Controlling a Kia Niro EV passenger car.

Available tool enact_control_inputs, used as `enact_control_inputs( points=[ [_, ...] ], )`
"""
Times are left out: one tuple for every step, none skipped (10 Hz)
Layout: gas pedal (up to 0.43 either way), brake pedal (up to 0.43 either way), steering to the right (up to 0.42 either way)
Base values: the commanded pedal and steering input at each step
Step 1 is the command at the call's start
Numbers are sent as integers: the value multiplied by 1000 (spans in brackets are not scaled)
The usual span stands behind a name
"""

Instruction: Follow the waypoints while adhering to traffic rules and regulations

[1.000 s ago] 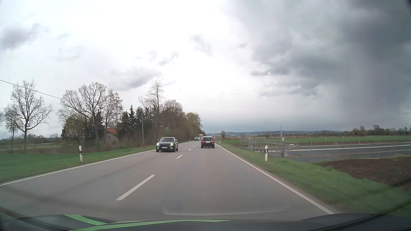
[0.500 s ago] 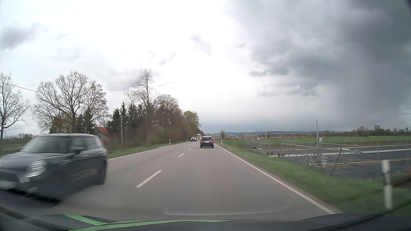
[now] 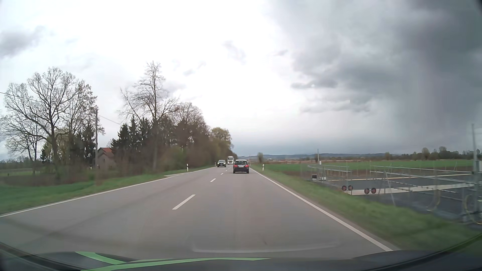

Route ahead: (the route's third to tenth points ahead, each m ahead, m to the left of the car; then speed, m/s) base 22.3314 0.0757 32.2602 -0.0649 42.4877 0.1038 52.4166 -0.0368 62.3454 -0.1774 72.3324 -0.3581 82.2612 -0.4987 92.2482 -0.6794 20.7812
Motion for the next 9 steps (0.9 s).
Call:
enact_control_inputs(
  points=[
    [157, 0, 2],
    [157, 0, 2],
    [157, 0, 1],
    [157, 0, 1],
    [157, 0, 1],
    [157, 0, 0],
    [157, 0, 0],
    [157, 0, 0],
    [157, 0, 0]
  ],
)
